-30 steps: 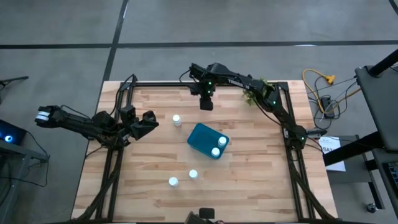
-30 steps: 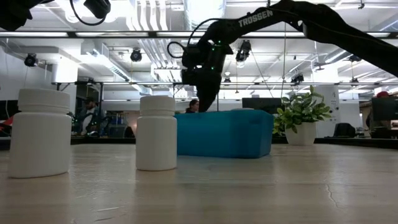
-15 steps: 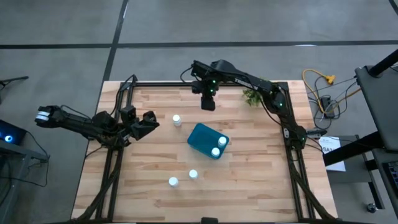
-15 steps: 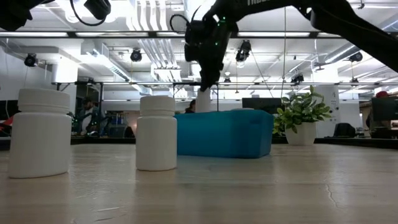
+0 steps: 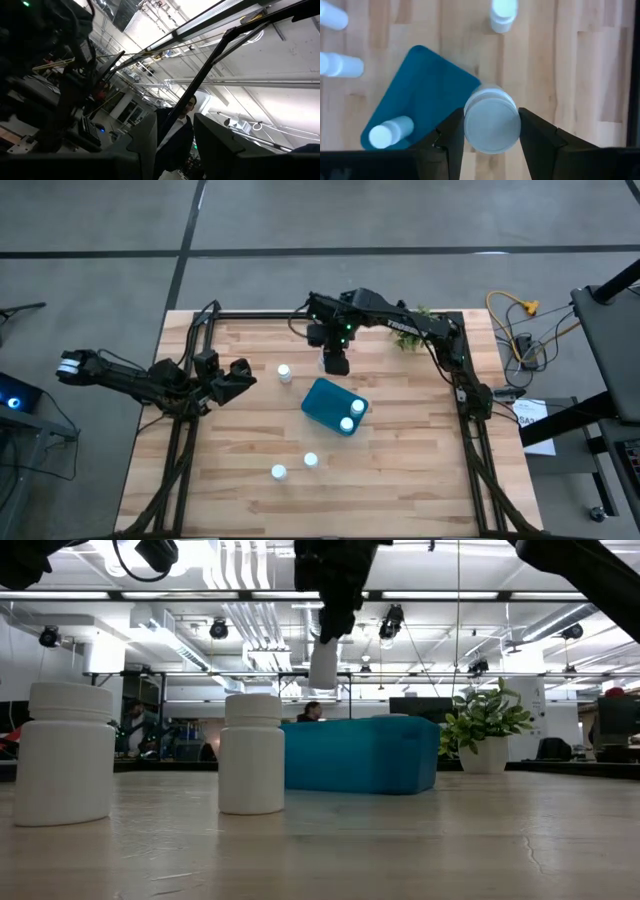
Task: Pick and place pill bottles into a basket
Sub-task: Put the white pill bottle into the blue bin
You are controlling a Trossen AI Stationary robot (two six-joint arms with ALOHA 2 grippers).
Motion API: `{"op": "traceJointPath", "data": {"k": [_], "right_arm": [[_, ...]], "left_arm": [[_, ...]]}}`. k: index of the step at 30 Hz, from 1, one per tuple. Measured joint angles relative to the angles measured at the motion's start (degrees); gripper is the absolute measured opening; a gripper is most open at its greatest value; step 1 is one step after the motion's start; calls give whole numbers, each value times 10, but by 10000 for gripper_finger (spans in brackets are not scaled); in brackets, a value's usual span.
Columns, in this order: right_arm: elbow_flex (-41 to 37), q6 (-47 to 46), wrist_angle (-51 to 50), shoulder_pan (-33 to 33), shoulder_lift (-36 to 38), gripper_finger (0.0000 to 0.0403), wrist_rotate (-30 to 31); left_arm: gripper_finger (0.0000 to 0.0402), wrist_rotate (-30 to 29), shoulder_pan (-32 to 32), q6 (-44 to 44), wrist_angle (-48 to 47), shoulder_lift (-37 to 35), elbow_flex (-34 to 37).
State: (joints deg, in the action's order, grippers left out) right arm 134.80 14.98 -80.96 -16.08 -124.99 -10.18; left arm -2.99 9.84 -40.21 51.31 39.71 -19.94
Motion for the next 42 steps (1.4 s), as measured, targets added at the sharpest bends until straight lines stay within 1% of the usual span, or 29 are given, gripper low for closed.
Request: {"op": "traceJointPath", "data": {"k": [3,6,13,31,37,40,42], "right_arm": [[0,-1,-3,22,0,143,14],[0,-8,-3,41,0,143,13],[0,-30,-1,72,0,143,31],[-18,-57,-17,104,0,143,31],[-64,-62,-12,115,17,143,28],[-109,-71,22,117,49,143,26],[-155,-81,61,116,81,143,25]], "left_arm": [[112,0,0,0,0,0,0],[112,0,0,0,0,0,0],[112,0,0,-1,0,-1,0],[112,4,0,-1,0,-2,1],[112,9,0,-1,0,-3,1],[112,10,0,0,0,-3,3],[112,10,0,0,0,-3,6]]}}
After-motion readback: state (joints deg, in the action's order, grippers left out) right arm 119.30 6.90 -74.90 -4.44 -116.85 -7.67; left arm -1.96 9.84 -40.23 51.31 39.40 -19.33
